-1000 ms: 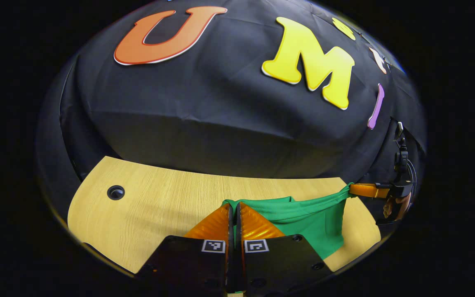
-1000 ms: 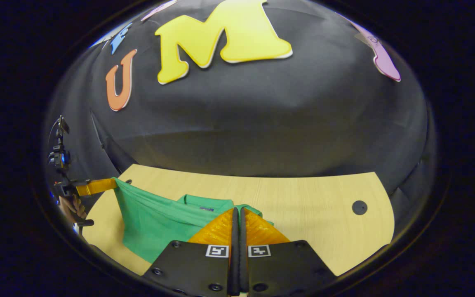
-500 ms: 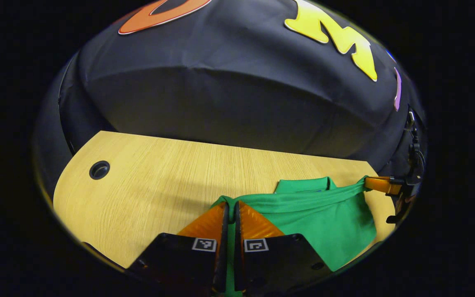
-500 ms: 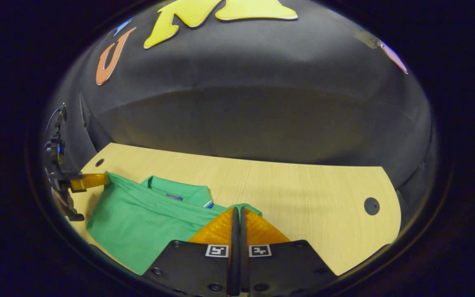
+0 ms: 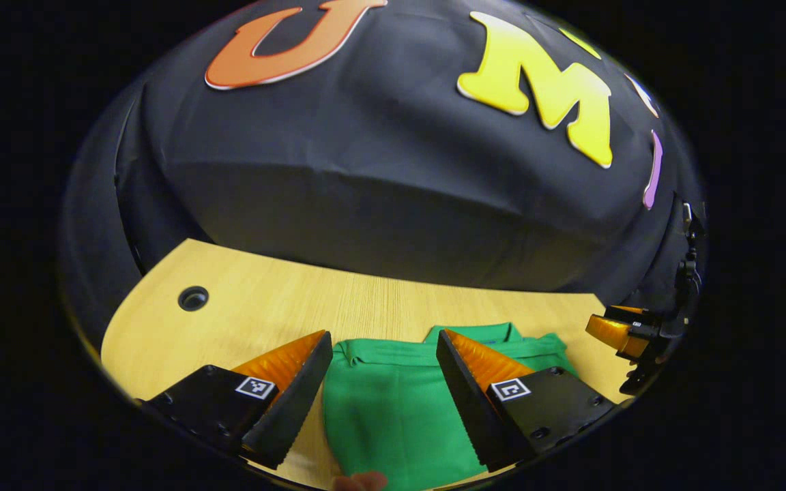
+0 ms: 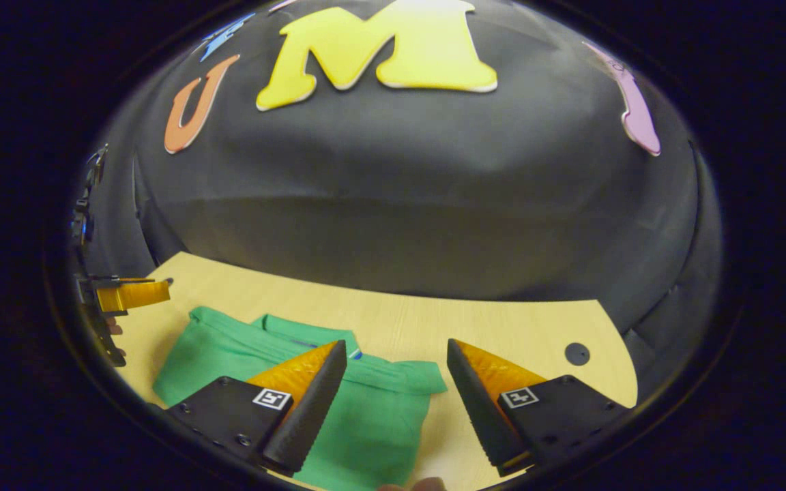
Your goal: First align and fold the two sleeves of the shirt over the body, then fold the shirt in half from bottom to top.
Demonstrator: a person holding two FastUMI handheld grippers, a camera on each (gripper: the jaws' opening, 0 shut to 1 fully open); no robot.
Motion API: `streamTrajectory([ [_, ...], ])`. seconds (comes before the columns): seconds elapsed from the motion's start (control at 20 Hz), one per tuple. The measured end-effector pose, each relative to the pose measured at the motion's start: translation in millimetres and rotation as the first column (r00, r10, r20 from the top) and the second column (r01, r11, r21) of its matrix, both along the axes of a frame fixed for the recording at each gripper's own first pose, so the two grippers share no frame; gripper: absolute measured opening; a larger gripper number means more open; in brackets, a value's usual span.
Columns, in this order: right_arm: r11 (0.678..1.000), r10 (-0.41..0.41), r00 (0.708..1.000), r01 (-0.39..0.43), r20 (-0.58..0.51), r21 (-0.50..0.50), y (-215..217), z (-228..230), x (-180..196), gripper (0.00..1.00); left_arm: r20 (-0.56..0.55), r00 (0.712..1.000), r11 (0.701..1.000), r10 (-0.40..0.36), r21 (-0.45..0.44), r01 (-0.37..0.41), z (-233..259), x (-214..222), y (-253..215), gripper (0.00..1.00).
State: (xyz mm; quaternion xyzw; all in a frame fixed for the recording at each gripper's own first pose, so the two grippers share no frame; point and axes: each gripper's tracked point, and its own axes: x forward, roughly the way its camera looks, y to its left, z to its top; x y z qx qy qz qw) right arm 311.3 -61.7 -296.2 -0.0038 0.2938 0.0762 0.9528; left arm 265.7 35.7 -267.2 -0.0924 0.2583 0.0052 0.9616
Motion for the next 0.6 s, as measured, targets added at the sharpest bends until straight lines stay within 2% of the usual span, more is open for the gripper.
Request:
streamTrajectory([
  [0.15,1.000,-0.019,0.994,0.017,0.111,0.017,-0.3,75.7,-28.3,0.95,0.125,0.992,0.998,-0.015,0.062,0.007,88.5,-29.2,-3.6,0.99],
  [0.3,0.998,-0.062,0.974,0.058,0.218,0.022,1.3,150.8,-78.4,0.95,0.249,0.968,0.994,-0.022,0.109,-0.006,173.6,-74.5,-16.4,0.99],
  [0.45,0.996,-0.087,0.934,0.086,0.345,0.019,3.9,212.8,-134.8,0.92,0.318,0.948,0.995,-0.012,0.099,-0.021,224.1,-134.3,-38.7,0.98],
  [0.5,0.995,-0.090,0.922,0.095,0.377,0.005,3.6,226.1,-156.3,0.95,0.342,0.940,0.994,-0.006,0.102,-0.030,237.1,-151.3,-42.2,0.98],
  [0.6,0.996,-0.085,0.909,0.087,0.409,0.013,9.6,244.1,-200.7,0.92,0.389,0.921,0.992,0.015,0.113,-0.064,258.8,-188.2,-48.5,0.98],
])
